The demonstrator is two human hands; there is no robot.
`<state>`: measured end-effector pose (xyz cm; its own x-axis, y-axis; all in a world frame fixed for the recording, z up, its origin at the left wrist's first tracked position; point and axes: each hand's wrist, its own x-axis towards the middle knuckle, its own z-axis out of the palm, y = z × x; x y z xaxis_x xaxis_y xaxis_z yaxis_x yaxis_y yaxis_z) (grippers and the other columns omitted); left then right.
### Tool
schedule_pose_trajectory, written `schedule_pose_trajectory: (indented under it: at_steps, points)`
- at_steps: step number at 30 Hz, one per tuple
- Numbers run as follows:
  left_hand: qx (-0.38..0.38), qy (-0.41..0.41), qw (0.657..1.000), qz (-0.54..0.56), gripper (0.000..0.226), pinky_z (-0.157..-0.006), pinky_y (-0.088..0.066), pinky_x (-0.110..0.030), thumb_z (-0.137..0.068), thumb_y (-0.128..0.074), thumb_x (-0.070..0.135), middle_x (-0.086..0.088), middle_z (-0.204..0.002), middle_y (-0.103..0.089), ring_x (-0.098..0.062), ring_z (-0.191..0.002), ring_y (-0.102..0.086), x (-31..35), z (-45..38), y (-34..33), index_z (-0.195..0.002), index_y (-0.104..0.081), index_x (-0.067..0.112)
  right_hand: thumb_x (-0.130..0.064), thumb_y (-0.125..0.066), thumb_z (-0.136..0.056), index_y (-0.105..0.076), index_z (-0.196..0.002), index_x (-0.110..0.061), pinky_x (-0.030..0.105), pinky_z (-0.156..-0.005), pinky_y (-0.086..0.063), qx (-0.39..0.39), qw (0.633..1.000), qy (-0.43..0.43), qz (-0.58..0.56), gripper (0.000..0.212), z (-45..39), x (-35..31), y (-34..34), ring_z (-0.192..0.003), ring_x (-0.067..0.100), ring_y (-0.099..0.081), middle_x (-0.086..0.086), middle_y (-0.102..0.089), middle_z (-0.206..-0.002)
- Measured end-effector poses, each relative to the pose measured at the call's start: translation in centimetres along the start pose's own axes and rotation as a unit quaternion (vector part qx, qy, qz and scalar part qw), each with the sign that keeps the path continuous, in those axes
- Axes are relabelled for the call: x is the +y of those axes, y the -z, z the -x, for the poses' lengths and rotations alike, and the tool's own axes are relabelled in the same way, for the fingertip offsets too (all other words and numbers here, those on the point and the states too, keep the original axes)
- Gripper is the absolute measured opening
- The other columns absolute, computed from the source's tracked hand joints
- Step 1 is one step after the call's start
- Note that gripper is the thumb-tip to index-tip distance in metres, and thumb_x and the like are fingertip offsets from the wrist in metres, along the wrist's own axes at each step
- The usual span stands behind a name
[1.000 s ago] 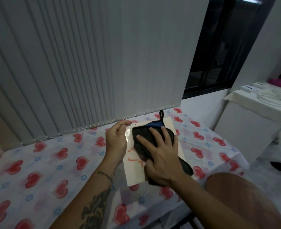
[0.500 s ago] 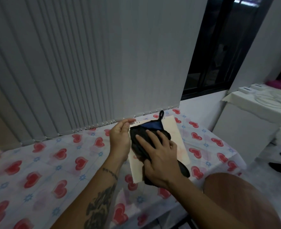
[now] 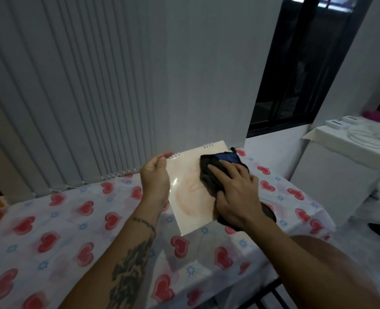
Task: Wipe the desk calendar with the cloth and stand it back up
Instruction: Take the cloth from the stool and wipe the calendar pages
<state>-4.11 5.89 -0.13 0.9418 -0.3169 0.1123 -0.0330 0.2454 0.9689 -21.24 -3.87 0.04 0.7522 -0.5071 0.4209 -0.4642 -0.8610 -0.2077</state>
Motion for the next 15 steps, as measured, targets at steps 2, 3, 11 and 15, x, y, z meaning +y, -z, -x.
schedule_pose_trajectory:
  at_steps: [2,3,11,15]
  points:
    - [-0.028,-0.009,1.000,-0.002,0.030,-0.061,-0.052,-0.019,-0.098,-0.048,0.012,0.011,-0.078,-0.073,-0.003,-0.070,-0.064,0.1,0.3,-0.6,-0.086,-0.074,0.023,-0.033,-0.044,-0.077,-0.036,-0.144,-0.039,0.051,-0.106,-0.029,-0.003,1.000,0.016,-0.007,0.069,-0.4,-1.8,-0.3,-0.138,0.026,-0.027,-0.004,-0.033,-0.155]
    - [-0.042,-0.008,0.999,0.000,0.031,-0.068,-0.054,-0.025,-0.098,-0.048,0.011,0.005,-0.084,-0.073,-0.009,-0.076,-0.065,0.2,0.3,-0.7,-0.086,-0.073,0.022,-0.034,-0.046,-0.077,-0.036,-0.143,-0.041,0.051,-0.105,-0.028,-0.002,0.999,0.046,-0.004,0.067,-0.1,-2.5,-0.5,-0.139,0.026,-0.027,-0.004,-0.033,-0.155]
    - [-0.005,-0.017,1.000,-0.005,0.030,-0.060,-0.055,-0.024,-0.099,-0.049,0.012,0.001,-0.084,-0.072,-0.017,-0.078,-0.064,1.4,-1.4,1.7,-0.087,-0.074,0.023,-0.030,-0.043,-0.077,-0.055,-0.134,-0.035,0.052,-0.098,-0.038,-0.017,0.989,0.148,-0.019,0.059,2.6,0.7,-0.3,-0.135,0.027,-0.038,-0.001,-0.049,-0.145]
    - [-0.039,-0.017,0.999,-0.019,0.032,-0.091,-0.056,-0.045,-0.098,-0.049,0.013,-0.003,-0.097,-0.074,-0.026,-0.097,-0.066,1.0,-0.7,0.3,-0.083,-0.074,0.026,-0.033,-0.042,-0.080,-0.042,-0.143,-0.036,0.051,-0.105,-0.030,0.011,0.999,0.029,-0.024,0.062,-0.6,-1.3,0.4,-0.138,0.028,-0.030,-0.001,-0.037,-0.154]
